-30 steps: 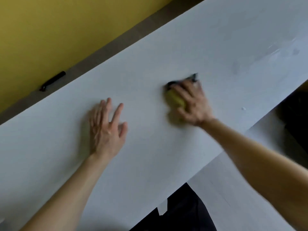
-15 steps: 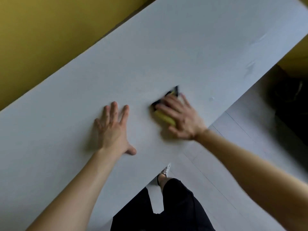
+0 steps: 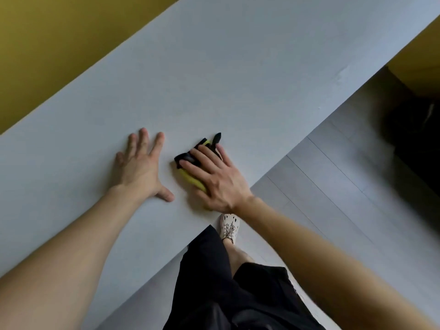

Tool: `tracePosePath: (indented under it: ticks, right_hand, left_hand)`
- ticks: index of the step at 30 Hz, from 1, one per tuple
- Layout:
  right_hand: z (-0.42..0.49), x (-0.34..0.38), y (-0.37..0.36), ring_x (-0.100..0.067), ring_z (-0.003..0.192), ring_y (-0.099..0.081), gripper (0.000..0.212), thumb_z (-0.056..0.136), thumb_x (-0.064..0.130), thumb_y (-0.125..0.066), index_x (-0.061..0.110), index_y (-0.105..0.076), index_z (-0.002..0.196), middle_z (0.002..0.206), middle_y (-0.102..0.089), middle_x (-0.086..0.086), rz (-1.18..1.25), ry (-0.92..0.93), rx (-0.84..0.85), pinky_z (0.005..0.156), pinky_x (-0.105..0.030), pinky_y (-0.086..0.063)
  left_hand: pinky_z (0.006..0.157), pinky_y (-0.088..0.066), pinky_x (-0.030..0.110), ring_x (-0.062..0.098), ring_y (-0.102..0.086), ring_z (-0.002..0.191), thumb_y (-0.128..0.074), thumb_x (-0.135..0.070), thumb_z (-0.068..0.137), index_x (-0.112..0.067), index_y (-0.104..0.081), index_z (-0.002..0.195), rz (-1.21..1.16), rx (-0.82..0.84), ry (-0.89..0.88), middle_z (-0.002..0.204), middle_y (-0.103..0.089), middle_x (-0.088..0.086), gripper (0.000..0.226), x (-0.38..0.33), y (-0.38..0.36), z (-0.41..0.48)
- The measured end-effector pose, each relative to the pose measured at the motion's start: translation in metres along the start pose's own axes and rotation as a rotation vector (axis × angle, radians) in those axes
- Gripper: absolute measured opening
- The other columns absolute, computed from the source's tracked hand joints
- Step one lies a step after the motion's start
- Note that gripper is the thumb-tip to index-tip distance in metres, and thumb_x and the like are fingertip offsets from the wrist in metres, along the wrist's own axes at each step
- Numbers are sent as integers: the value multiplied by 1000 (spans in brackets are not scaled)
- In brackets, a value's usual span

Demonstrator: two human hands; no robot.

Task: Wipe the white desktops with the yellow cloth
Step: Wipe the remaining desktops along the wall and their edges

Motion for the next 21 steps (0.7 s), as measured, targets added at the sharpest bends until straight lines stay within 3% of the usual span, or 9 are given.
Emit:
tracePosePath:
  ticks: [2,6,9,11,15,17,18,21]
  right_hand:
    - [-10,-64,17,-33,164,-25,76,99,55,-49,29,-35,170,173,-36,-9,-49,-16,-3,135,-61,-6]
    - [-33,-197,66,-37,161,-29,78,96,52,-50,29,-36,168,167,-41,-12,-74,-500,-148,132,-64,-11]
    - [-25,-177,59,-40,157,-33,81,90,47,-58,24,-40,166,162,-44,-17,-101,-696,-243,132,-61,-14]
    - [-19,-106,35,-43,156,-34,85,86,46,-62,21,-42,165,163,-43,-20,-69,-664,-294,132,-62,-15]
    - [-26,37,-15,-40,165,-21,86,92,51,-62,24,-36,170,173,-33,-18,20,-170,-52,134,-61,-9]
    - [-36,14,-14,-36,166,-20,84,95,54,-58,28,-33,171,176,-31,-14,-15,11,23,135,-60,-3]
    - [-40,-15,-6,-34,165,-23,85,94,55,-58,28,-33,170,175,-32,-12,-28,13,11,135,-59,0]
    - [-58,-134,39,-33,162,-31,85,91,49,-62,28,-34,168,171,-39,-10,-91,-325,-144,132,-67,-6]
  left_hand:
    - [125,-31,65,35,10,167,-98,-77,33,-34,20,167,0,2,1,179,20,7,184,0,-1,0]
    - [125,-29,67,35,10,167,-100,-75,31,-35,18,168,-4,1,-14,179,18,8,185,1,-1,4]
    - [125,-28,68,35,11,167,-101,-72,33,-35,20,168,-4,10,1,179,20,7,185,2,-2,3]
    - [126,-26,67,35,12,167,-102,-71,35,-35,21,167,-11,28,-2,179,22,7,184,1,-2,2]
    - [126,-27,66,35,11,167,-100,-74,36,-35,21,167,-8,30,-3,179,21,8,183,2,-1,3]
    - [126,-27,66,36,11,167,-100,-76,36,-35,22,167,-6,28,-6,179,21,8,183,2,-2,3]
    - [126,-27,66,36,11,167,-100,-76,36,-35,22,167,-6,29,-4,179,21,8,183,3,-2,3]
    - [127,-26,67,35,12,167,-100,-75,34,-36,22,167,-13,30,-16,179,22,7,184,3,-4,5]
Point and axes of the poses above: each hand's wrist, its own z-axis towards the middle knuckle, its own y-axis out of the back of the hand, x = y × z, the point moved 3 cm from there along z, towards the middle knuckle
